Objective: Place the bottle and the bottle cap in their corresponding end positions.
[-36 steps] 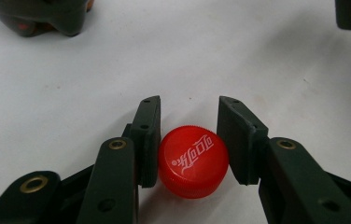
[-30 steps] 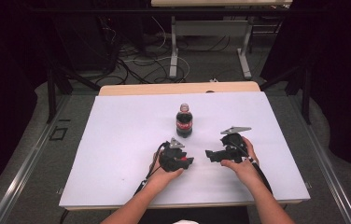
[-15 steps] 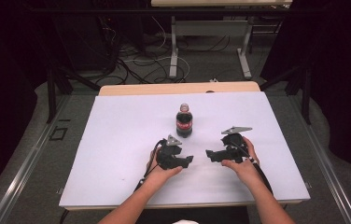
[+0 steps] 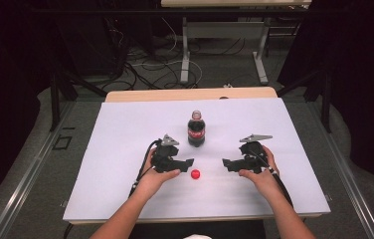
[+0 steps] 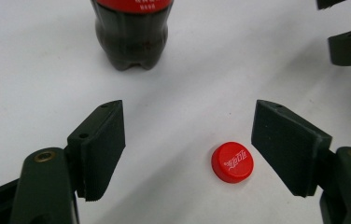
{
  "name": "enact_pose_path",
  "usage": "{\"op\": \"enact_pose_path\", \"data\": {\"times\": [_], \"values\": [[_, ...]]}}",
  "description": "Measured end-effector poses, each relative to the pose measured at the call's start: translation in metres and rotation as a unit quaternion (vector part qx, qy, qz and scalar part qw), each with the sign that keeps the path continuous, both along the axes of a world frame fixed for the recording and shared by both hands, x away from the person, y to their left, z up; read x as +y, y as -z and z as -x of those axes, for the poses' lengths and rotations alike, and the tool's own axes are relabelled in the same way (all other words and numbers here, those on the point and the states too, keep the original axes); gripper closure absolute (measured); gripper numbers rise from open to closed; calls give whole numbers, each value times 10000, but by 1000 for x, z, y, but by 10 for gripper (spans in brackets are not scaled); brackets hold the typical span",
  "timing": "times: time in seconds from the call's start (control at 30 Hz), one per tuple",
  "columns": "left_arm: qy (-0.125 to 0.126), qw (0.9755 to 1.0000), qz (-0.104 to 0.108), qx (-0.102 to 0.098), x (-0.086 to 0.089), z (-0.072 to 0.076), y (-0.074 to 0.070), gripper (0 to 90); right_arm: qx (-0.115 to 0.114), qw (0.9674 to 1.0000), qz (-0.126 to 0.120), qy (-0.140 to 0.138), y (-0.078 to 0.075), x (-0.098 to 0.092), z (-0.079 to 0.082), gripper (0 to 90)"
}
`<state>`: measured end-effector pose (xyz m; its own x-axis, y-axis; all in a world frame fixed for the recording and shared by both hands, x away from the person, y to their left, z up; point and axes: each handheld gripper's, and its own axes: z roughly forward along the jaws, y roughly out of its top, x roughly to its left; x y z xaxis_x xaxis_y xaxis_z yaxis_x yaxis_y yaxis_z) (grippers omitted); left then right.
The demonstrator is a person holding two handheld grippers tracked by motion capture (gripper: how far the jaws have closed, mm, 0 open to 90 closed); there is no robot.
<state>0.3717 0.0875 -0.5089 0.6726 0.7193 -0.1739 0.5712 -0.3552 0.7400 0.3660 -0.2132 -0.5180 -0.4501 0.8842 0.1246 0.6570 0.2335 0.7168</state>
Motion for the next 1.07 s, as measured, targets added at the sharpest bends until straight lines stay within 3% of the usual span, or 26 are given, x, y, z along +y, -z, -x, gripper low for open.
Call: {"op": "enact_pose_path", "data": {"times": [0.13,0.23,0.33,0.37,0.43,0.5,0.63,0.67,0.87,1.07], "values": [[-120,9998,5,-151,15,1,-9,242,-1,10000,17,-6,0,-2,0,0],[-350,9992,57,-195,29,1,-11,167,-28,10000,48,-9,-1,-3,0,0],[-568,9980,-44,-264,45,2,-9,142,-26,10000,16,61,-1,-2,0,0],[-581,9979,-151,-262,52,2,-9,108,-15,10000,23,84,-1,-3,0,0],[-608,9979,-84,-204,64,2,-8,6,-23,10000,48,79,-1,-4,0,0],[-750,9970,-62,-166,76,3,-8,3,-17,9999,36,128,-1,-4,0,0],[-1178,9923,353,-132,96,4,-4,3,9,9999,38,125,0,-6,-1,0],[-1149,9929,264,-144,103,4,-4,3,17,9999,36,136,0,-6,-1,0],[-1528,9877,313,-83,126,3,4,3,13,9998,86,150,3,-8,-3,0],[-1627,9860,354,-20,139,2,9,5,49,9997,123,195,6,-10,-4,0]]}}
